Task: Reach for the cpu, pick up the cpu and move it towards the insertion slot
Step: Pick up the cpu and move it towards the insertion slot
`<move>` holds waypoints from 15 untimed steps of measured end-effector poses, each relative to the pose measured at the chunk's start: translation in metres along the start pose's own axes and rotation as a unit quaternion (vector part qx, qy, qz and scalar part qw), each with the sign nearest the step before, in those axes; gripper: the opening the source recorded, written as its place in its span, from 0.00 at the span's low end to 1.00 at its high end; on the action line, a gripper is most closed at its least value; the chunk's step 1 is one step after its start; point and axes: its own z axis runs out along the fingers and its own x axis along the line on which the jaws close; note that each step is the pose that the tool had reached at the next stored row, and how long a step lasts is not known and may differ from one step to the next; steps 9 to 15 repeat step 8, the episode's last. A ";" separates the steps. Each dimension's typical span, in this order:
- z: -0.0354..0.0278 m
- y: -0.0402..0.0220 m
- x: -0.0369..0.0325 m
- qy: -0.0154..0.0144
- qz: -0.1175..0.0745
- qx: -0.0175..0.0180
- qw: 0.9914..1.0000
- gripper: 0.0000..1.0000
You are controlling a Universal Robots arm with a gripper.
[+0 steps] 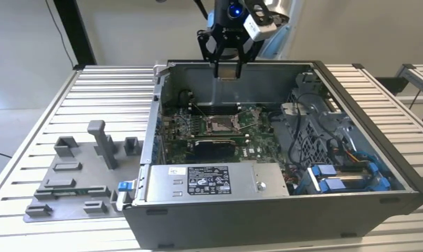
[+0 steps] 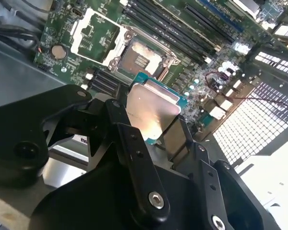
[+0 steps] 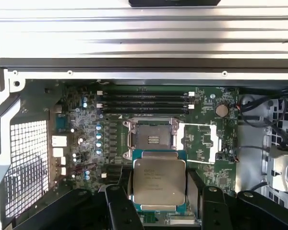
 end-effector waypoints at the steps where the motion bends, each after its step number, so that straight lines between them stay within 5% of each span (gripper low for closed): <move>1: -0.0001 0.0001 0.0000 0.000 0.000 0.000 1.000 0.00; 15: 0.0000 0.0001 0.0000 0.000 0.000 0.000 1.000 0.00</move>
